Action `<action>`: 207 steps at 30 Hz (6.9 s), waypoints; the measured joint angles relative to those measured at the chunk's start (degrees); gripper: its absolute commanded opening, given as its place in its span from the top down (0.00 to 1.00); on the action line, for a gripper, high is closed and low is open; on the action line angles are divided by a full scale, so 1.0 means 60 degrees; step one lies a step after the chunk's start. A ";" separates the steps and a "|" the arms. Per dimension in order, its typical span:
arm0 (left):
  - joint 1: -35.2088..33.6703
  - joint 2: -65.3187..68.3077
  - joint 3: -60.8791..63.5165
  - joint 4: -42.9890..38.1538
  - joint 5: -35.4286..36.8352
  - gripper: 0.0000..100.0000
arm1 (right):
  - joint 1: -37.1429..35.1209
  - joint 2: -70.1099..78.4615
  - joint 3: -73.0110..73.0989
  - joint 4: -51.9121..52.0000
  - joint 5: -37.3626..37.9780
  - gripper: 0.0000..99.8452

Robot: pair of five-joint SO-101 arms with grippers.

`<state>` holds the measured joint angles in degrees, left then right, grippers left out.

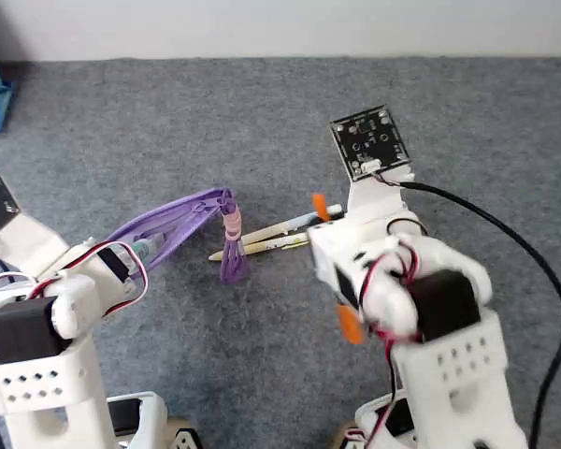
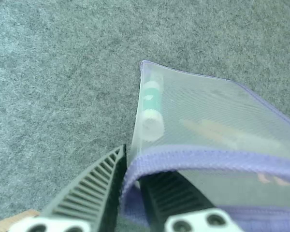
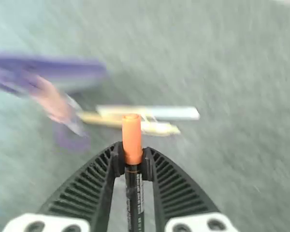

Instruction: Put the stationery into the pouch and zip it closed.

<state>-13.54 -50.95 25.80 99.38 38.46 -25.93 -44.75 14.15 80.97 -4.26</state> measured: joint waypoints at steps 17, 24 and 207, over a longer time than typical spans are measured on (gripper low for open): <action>0.0000 0.0000 0.0000 0.0000 0.0000 0.99 | -0.2418 -0.0601 -0.2359 -0.3473 -0.0615 0.99; 0.0000 0.0000 0.0000 0.0000 0.0000 0.99 | -0.2418 -0.0938 -0.2388 -0.3853 -0.0103 0.99; 0.0000 0.0000 0.0000 0.0000 0.0000 0.99 | -0.4073 0.6051 -1.2161 0.0689 0.0454 0.99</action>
<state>-13.54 -50.95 25.80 99.38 38.46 -50.37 -8.44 -58.81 85.10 -1.54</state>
